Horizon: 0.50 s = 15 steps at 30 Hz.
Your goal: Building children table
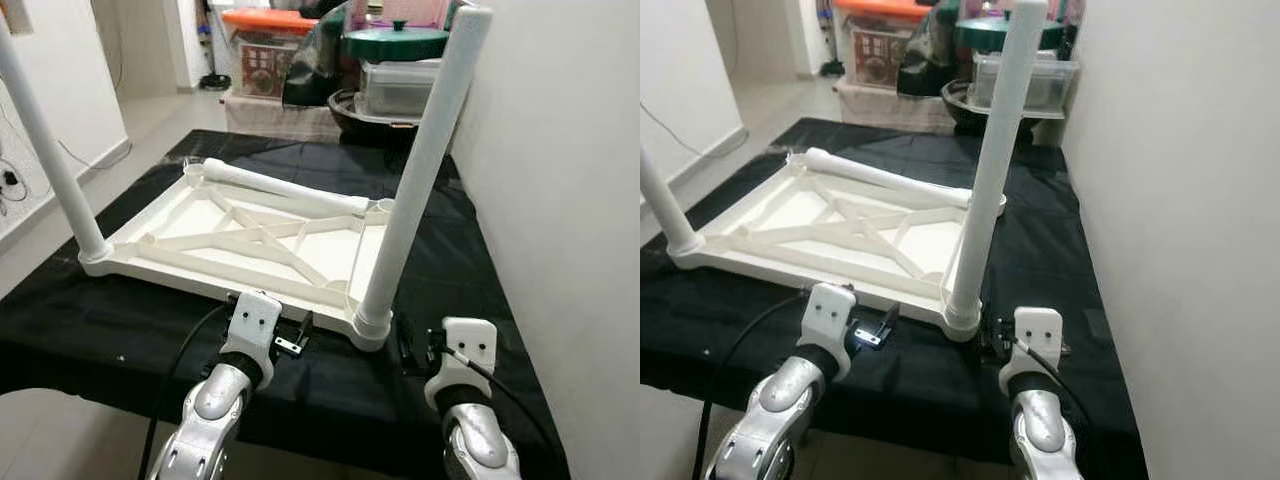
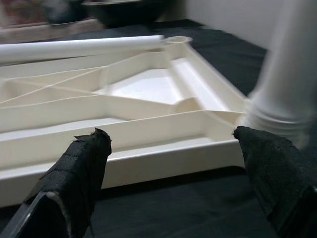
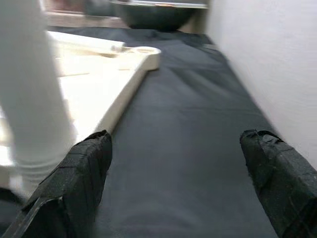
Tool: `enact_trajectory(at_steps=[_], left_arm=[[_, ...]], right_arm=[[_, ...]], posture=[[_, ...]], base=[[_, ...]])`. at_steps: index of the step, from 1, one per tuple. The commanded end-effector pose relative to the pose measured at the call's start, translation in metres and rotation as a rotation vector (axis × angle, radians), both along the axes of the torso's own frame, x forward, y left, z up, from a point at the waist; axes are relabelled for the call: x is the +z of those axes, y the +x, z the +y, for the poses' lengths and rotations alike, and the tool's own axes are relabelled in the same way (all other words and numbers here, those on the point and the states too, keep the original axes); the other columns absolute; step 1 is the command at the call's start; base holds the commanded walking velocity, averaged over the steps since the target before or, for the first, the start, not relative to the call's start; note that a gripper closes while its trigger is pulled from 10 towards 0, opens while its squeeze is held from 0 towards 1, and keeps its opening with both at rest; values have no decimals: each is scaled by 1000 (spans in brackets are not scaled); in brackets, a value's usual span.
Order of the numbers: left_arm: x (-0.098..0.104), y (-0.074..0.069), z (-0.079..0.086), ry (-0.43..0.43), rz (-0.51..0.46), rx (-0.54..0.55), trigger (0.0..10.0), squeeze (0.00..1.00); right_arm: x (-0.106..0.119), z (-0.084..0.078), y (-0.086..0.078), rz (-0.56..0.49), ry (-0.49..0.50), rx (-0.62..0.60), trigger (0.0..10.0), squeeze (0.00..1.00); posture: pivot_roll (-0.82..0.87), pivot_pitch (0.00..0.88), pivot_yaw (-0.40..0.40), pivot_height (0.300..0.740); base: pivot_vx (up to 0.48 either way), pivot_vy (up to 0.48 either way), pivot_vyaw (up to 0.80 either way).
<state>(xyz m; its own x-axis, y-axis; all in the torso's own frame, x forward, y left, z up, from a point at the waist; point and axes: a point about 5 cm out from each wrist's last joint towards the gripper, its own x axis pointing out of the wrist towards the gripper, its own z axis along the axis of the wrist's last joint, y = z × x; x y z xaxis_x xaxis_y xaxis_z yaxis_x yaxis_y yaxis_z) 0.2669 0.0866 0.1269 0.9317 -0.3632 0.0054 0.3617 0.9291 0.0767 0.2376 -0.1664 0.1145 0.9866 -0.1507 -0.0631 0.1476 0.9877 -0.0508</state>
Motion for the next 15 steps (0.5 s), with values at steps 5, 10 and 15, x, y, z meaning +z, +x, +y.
enact_trajectory(at_steps=[5, 10, 15], left_arm=[[-3, -1, 0, 1, 16, -1, 10000, 0], [-4, -3, -1, -12, 36, -33, 10000, 0], [-7, -10, -6, -33, 73, -132, 10000, 0]], right_arm=[[-5, -6, 0, 32, -1, -31, 10000, 0], [0, -26, 12, 57, 108, 234, 10000, 0], [15, -38, 21, 28, 97, 415, 10000, 1000]], posture=[[118, 0, -78, 740], [122, 0, -74, 740], [130, 0, -74, 740]], base=[[0, 0, 0], [0, 0, 0], [0, 0, 0]])
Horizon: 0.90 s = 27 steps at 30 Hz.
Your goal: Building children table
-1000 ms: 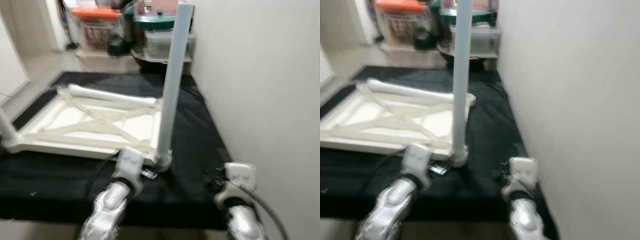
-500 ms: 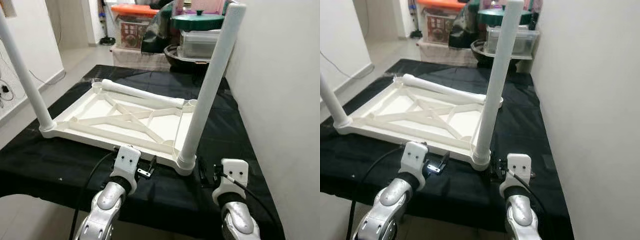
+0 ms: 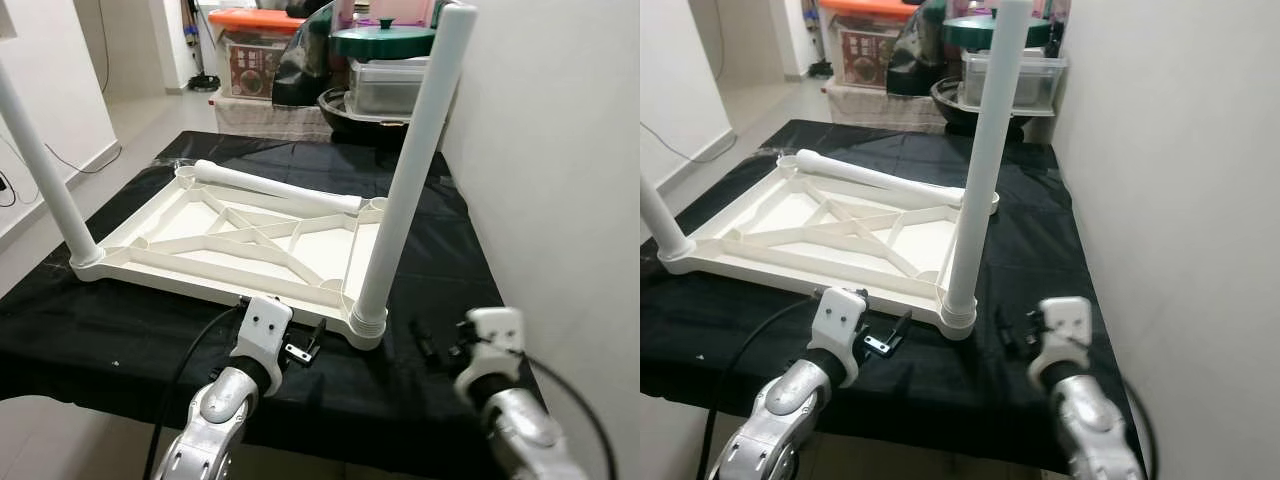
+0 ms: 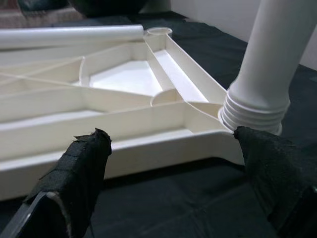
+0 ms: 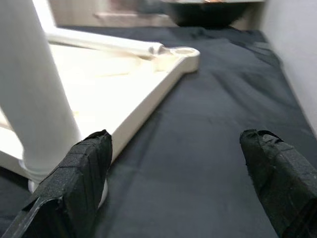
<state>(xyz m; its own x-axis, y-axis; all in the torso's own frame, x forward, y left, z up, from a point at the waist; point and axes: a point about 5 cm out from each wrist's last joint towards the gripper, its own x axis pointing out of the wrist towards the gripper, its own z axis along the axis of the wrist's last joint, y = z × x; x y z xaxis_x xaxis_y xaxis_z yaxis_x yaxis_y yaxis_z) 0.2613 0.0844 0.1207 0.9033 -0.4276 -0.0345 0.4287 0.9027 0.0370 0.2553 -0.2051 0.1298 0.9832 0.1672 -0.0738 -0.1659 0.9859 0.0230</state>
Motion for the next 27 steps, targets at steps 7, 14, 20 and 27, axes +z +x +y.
enact_trajectory(at_steps=[7, 14, 20, 27], left_arm=[[0, -14, -7, -23, 30, -148, 10000, 0], [3, -22, -6, -26, 35, -173, 10000, 0], [5, -28, -4, -26, 38, -177, 10000, 0], [7, -32, -3, -29, 47, -186, 10000, 0]], right_arm=[[17, 8, 15, 7, -11, 358, 10000, 0], [26, 16, 44, 0, -26, 485, 10000, 0], [30, 23, 54, -13, 2, 511, 10000, 0], [37, 28, 63, -39, 25, 546, 10000, 0]], posture=[[152, 0, -83, 740], [179, 0, -93, 740], [186, 0, -99, 740], [189, 0, -104, 740]], base=[[0, 0, 0], [0, 0, 0], [0, 0, 0], [0, 0, 0]])
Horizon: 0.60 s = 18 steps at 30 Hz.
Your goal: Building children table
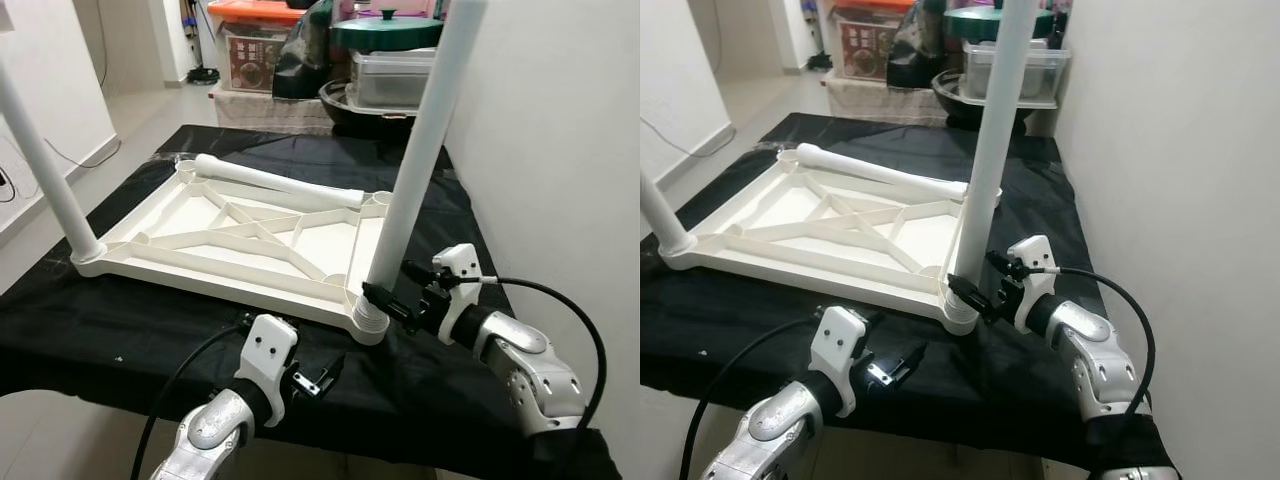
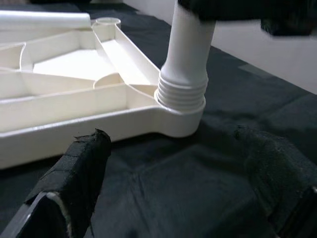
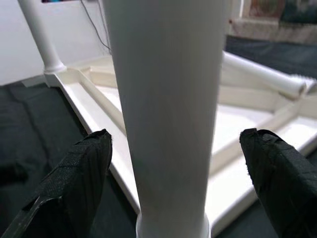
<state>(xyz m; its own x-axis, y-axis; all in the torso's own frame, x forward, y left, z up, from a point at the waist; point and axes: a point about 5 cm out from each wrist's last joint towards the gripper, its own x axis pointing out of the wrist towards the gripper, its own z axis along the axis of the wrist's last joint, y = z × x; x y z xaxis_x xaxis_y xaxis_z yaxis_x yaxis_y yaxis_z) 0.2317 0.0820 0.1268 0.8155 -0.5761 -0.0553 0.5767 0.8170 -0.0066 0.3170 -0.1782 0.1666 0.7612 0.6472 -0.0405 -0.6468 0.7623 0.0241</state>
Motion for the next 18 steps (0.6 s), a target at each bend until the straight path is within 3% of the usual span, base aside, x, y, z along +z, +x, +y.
enact_trajectory(at_steps=[1, 18], left_arm=[[1, -3, -1, -2, 8, -16, 10000, 0], [-1, -4, -2, 14, 26, -14, 10000, 0]], right_arm=[[2, 2, 3, -10, 12, 14, 10000, 0], [17, 16, 23, -67, 56, 53, 10000, 0]], posture=[[189, 0, -104, 740], [188, 0, -116, 740]], base=[[0, 0, 0], [0, 0, 0]])
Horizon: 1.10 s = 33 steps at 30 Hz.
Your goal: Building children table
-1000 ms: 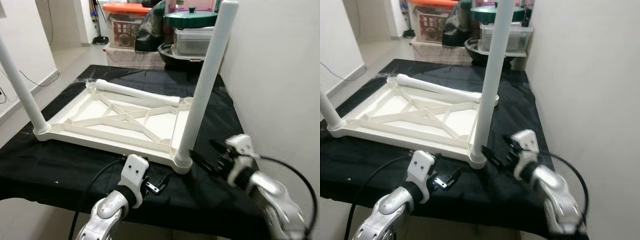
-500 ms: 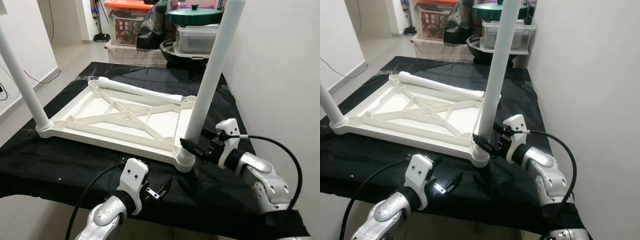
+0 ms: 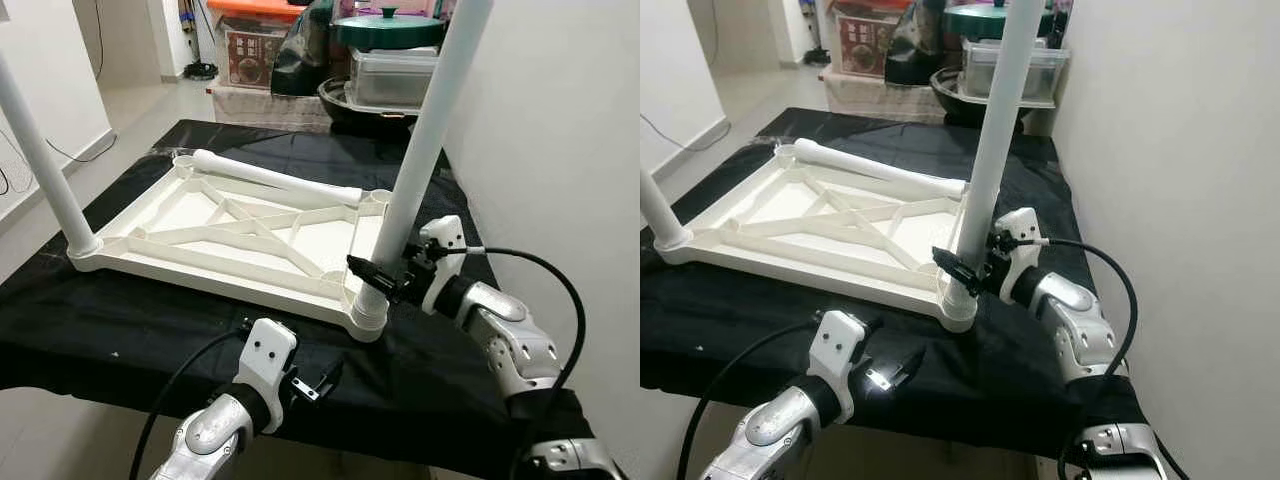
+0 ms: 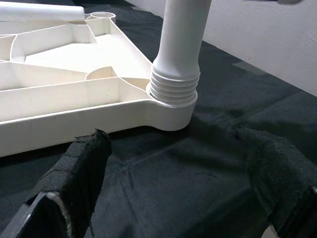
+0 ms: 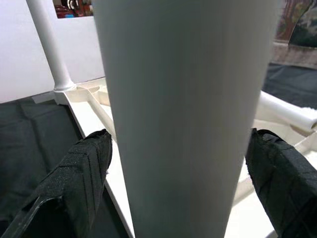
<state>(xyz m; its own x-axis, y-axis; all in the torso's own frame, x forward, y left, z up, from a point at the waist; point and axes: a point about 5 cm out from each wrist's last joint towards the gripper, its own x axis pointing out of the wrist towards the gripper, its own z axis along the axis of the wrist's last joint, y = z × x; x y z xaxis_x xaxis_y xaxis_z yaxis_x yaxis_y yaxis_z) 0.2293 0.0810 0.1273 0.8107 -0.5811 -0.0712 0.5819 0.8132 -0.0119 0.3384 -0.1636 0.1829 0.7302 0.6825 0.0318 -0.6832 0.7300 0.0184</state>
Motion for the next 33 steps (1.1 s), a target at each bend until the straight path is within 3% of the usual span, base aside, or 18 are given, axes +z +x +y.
enact_trajectory(at_steps=[1, 3, 4, 5, 6, 21, 31, 33], left_arm=[[-1, -2, -1, 9, 10, -7, 10000, 0], [-1, -2, -1, 10, 11, -8, 10000, 0], [-1, -2, -1, 11, 11, -9, 10000, 0], [-1, -2, -1, 11, 12, -9, 10000, 0], [-1, -2, -2, 11, 13, -9, 10000, 0], [-2, -1, -1, 16, 16, -7, 10000, 0], [-2, 1, -1, 11, 15, 1, 10000, 0], [-1, 3, -1, 6, 10, 9, 10000, 0]], right_arm=[[1, 1, 1, -9, 12, 6, 10000, 0], [2, 2, 2, -13, 14, 9, 10000, 0], [2, 5, 3, -18, 19, 17, 3882, 0], [2, 6, 3, -20, 20, 18, 3882, 0], [1, 7, 3, -19, 23, 20, 0, 0], [-8, 14, 5, -18, 18, -27, 0, 0], [-17, 1, 5, -13, -1, -332, 0, 0], [-23, -6, 5, 6, -6, -486, 0, 0]], posture=[[188, 0, -116, 740], [188, 0, -116, 740], [187, 0, -117, 740], [187, 0, -117, 740], [189, 0, -119, 740], [189, 0, -119, 740], [181, 0, -114, 740], [179, 0, -114, 740]], base=[[0, 0, 0], [0, 0, 0], [0, 0, 0], [0, 0, 0], [0, 0, 0], [0, 0, 0], [0, 0, 0], [0, 0, 0]])
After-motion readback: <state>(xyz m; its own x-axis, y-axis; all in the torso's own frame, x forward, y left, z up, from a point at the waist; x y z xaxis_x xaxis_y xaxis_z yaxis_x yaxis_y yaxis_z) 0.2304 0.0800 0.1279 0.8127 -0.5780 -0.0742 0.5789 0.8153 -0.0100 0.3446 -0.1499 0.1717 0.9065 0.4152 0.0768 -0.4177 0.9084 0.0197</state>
